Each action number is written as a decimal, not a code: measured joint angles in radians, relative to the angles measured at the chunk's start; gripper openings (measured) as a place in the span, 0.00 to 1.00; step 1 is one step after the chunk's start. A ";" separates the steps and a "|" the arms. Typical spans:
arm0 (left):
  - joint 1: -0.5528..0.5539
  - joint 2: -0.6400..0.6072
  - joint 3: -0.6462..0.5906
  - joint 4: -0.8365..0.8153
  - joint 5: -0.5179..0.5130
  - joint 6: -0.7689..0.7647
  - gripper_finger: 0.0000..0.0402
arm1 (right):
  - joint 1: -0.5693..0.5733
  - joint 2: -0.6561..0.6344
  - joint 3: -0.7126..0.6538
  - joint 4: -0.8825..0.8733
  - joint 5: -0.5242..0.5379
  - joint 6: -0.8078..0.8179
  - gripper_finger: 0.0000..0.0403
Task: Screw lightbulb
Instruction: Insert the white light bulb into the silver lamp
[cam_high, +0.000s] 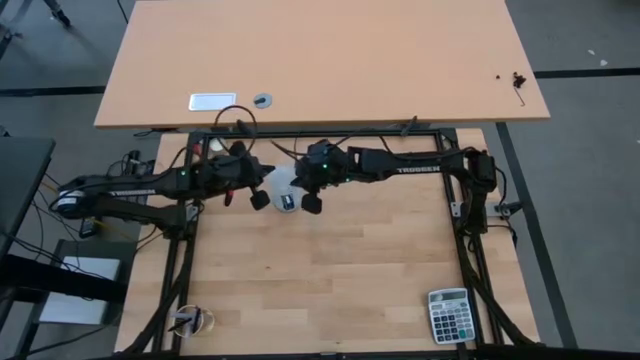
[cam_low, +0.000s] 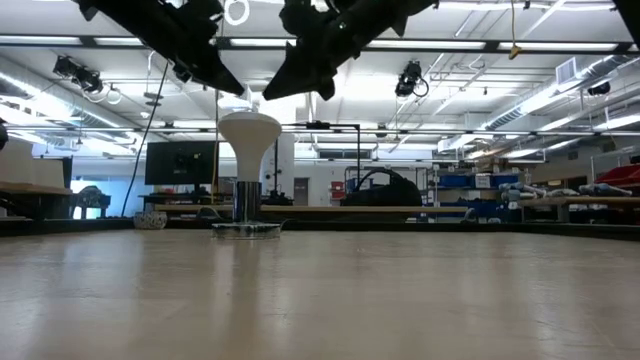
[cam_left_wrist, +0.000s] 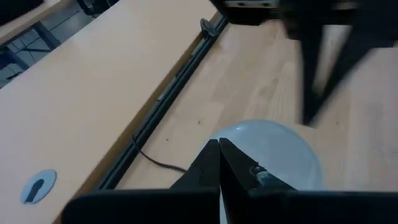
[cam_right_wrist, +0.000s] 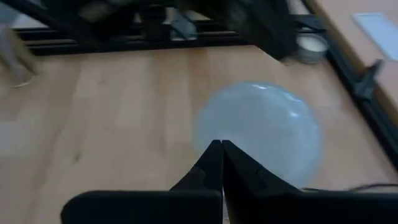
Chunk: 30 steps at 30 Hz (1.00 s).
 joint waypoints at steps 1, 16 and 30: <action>-0.003 -0.011 0.001 -0.013 0.004 0.001 0.00 | -0.005 0.000 0.000 0.002 0.015 -0.001 0.02; -0.121 -0.042 -0.032 -0.206 0.063 -0.027 0.00 | -0.048 0.002 0.000 -0.016 0.070 -0.018 0.02; -0.123 -0.022 -0.087 -0.104 0.032 -0.025 0.00 | -0.053 0.002 0.000 -0.039 0.057 -0.018 0.02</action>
